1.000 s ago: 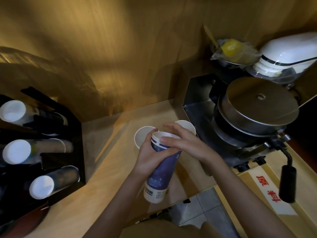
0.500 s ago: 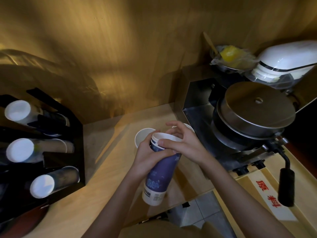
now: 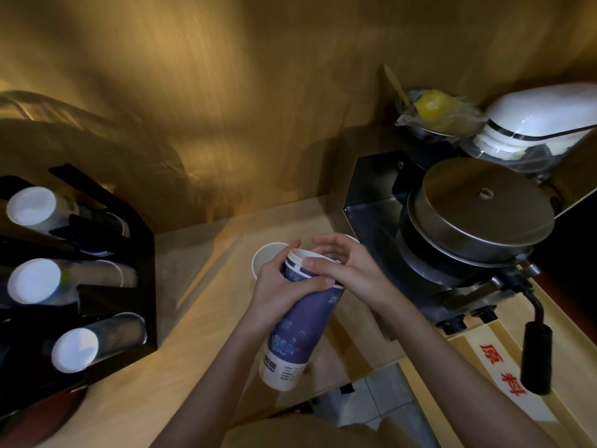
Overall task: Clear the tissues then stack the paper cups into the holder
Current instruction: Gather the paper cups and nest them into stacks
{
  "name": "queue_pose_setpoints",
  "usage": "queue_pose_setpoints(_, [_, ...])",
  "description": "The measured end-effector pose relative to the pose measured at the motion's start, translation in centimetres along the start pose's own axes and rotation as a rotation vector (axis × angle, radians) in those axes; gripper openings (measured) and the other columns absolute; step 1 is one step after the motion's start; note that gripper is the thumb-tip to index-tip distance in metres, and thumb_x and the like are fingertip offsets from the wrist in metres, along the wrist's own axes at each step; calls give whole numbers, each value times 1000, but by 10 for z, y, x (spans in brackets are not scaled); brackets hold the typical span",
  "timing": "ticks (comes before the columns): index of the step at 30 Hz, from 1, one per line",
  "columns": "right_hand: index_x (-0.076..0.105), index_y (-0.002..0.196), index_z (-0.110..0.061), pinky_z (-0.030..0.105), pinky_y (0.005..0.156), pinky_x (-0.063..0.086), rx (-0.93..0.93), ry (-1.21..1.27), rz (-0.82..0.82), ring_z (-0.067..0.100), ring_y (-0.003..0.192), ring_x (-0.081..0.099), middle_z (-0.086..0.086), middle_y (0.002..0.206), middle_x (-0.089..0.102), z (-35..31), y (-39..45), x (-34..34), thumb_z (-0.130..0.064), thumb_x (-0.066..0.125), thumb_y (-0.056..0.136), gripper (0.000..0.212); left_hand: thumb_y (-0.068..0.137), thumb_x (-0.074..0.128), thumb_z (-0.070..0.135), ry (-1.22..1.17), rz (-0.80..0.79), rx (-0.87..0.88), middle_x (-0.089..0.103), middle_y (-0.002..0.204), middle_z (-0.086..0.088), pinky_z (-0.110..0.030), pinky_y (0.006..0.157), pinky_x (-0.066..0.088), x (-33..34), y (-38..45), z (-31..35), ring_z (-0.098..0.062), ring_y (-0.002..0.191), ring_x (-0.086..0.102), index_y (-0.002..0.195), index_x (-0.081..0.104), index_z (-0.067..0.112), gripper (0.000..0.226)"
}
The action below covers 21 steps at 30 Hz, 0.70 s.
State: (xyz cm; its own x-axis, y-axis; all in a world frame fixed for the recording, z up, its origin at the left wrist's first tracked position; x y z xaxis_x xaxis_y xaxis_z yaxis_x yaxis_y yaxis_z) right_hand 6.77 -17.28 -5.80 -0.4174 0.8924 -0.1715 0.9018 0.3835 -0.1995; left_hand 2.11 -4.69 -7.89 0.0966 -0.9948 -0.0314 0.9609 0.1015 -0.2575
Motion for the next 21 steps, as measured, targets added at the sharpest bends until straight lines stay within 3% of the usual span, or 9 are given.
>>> queue_pose_setpoints(4, [58, 112, -15, 5, 73, 47, -2, -4, 3, 6, 90, 59, -3, 96, 62, -2, 2, 0, -35, 71, 59, 58, 41, 80, 42, 13, 2, 18, 68, 105, 5, -20, 73, 55, -1, 1, 2, -4, 91, 68, 133, 44, 20, 101])
queue_pose_setpoints(9, [58, 112, -12, 8, 76, 48, -15, 19, -33, 7, 92, 61, -2, 96, 63, -7, 3, -2, -32, 70, 60, 58, 43, 81, 39, -31, -15, 4, 70, 107, -2, -36, 83, 57, -2, 5, 3, -14, 93, 69, 131, 46, 20, 96])
queue_pose_setpoints(14, [57, 117, -15, 18, 81, 51, 15, 71, -48, 12, 98, 62, 1, 103, 63, -5, 7, -2, -29, 72, 62, 59, 45, 81, 36, -52, -105, -27, 67, 109, -4, -35, 77, 59, -2, 9, 5, -18, 92, 70, 127, 45, 29, 90])
queue_pose_setpoints(18, [56, 117, -13, 13, 75, 52, 29, 100, -55, 9, 91, 63, 1, 101, 62, -5, 10, -2, -15, 74, 73, 48, 43, 80, 39, -7, -108, -37, 66, 109, -5, -37, 78, 59, -4, 12, 6, -19, 92, 69, 124, 44, 31, 89])
queue_pose_setpoints(21, [57, 117, -14, 11, 75, 51, 1, 69, -75, 3, 88, 65, -2, 98, 65, -5, 14, -2, -22, 75, 65, 55, 42, 81, 37, -23, -121, -51, 67, 110, -5, -39, 81, 58, -9, 15, 5, -20, 93, 69, 127, 43, 28, 94])
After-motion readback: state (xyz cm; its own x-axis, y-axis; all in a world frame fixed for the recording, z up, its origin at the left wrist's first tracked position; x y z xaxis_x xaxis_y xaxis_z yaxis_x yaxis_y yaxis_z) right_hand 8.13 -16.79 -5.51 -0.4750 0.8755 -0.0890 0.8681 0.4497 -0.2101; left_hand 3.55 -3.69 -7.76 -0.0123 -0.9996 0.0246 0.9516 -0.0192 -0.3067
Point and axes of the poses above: each hand's wrist, its own y-axis towards the middle knuckle, its own x-axis out of the palm, z = x × y, the point moved 3 cm from there along y, towards the middle knuckle
